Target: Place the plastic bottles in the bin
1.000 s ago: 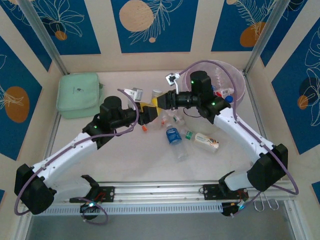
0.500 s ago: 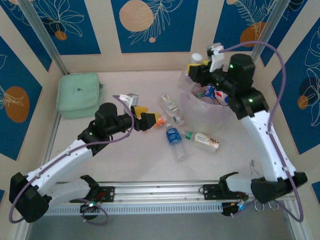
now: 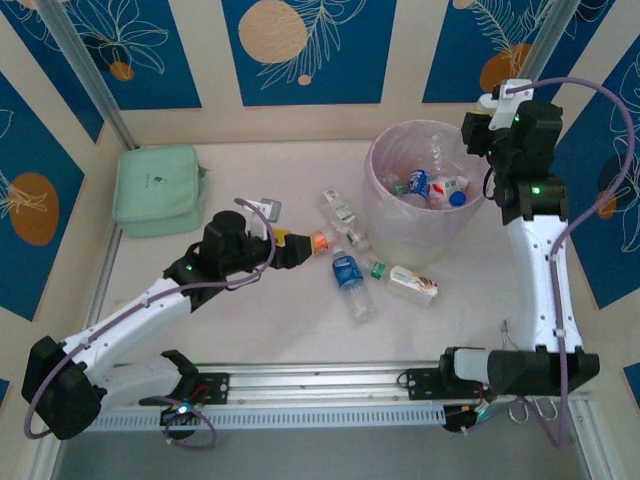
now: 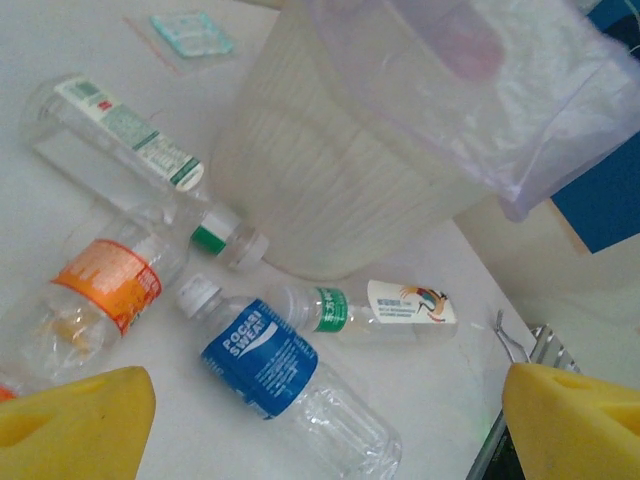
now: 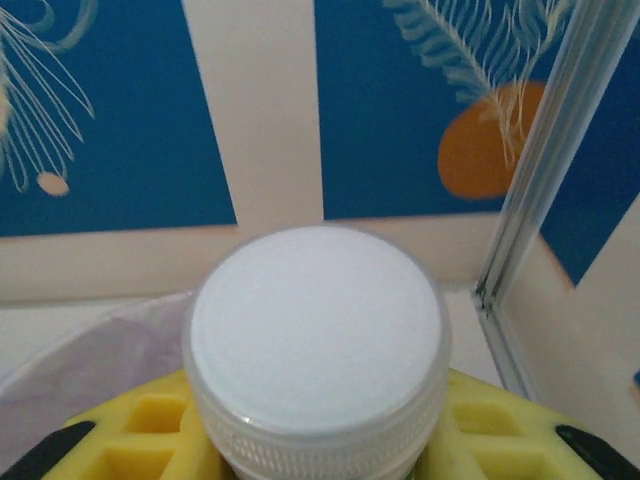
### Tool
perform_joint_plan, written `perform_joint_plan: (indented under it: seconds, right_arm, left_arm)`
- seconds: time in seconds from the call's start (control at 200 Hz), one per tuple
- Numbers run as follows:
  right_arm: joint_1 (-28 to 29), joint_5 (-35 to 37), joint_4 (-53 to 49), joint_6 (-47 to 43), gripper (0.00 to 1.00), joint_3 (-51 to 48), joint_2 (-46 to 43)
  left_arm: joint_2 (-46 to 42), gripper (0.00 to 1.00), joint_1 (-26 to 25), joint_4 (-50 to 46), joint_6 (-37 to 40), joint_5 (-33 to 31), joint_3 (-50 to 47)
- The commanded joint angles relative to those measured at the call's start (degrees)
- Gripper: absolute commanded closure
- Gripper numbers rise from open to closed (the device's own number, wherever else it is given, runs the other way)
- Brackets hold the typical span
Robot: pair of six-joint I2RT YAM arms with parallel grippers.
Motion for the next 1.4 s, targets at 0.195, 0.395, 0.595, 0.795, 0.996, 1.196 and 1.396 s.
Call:
perform_joint_plan:
  seconds: [0.195,0.395,0.595,0.795,0.996,1.196,1.396]
  right_arm:
    - [-1.5,-9.3,-8.2,3.5,0.87,-1.0,4.8]
    - [0.7,-9.1,-12.5,3.7,0.86,-3.7,8.7]
    - [3.4,-8.1,-14.5,3.4,0.83,-4.8,12.8]
    - [6.8,-5.6,-16.3,1.4,0.80,-2.2,14.7]
    - [13.6,6.9,-19.5,-7.1,0.76,6.4,13.5]
    - [21.2,22.5,-14.8,-21.1,0.73,6.7,13.0]
    - [22.7,16.0,-9.1,-19.7,0.73,8.1,7.6]
  left_arm:
    - [1.6,0.12,-0.4,3.6,-2.5,0.0,-0.8]
    - [2.9,0.12,-0.4,3.7,-2.4,-0.3,-0.7]
    - [4.0,0.12,-0.4,3.5,-2.2,-0.2,-0.7]
    - [4.2,0.12,-0.4,2.4,-1.5,-0.8,-0.5]
    - [4.4,0.12,-0.4,1.9,-0.7,-1.3,-0.3]
    - [4.5,0.12,-0.3,1.8,0.0,-1.3,-0.5]
    - [3.2,0.12,-0.3,-0.1,0.7,-1.9,-0.9]
